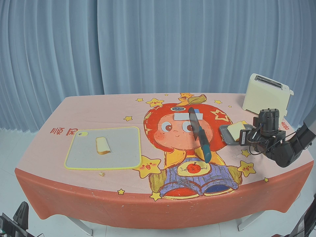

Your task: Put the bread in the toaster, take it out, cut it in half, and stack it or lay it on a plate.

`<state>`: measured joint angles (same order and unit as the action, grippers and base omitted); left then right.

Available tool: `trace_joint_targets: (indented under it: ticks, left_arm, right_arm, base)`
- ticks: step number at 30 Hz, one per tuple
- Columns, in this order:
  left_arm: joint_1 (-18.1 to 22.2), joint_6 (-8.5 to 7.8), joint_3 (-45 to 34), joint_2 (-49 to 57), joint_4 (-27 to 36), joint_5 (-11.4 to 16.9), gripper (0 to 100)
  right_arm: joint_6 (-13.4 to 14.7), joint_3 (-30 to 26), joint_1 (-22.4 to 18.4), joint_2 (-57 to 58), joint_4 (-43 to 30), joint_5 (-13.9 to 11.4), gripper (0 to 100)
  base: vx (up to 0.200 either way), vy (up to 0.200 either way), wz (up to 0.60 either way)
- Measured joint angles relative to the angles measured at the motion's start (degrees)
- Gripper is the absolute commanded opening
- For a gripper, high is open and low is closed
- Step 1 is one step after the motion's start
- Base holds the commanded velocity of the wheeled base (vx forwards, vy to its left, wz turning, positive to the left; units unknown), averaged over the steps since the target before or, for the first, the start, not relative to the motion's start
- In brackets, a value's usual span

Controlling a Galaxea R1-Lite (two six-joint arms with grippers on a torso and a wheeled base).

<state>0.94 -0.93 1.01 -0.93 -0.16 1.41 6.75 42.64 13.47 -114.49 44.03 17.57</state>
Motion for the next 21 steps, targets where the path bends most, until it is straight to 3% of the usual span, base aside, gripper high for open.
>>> trace_joint_targets:
  ticks: [21]
  left_arm:
    - [0.0, -0.02, 0.0, 0.0, 0.0, 0.0, 0]
  right_arm:
    - [0.0, 0.6, -0.4, -0.5, 0.0, 0.5, 0]
  base:
    - [0.000, 0.000, 0.00]
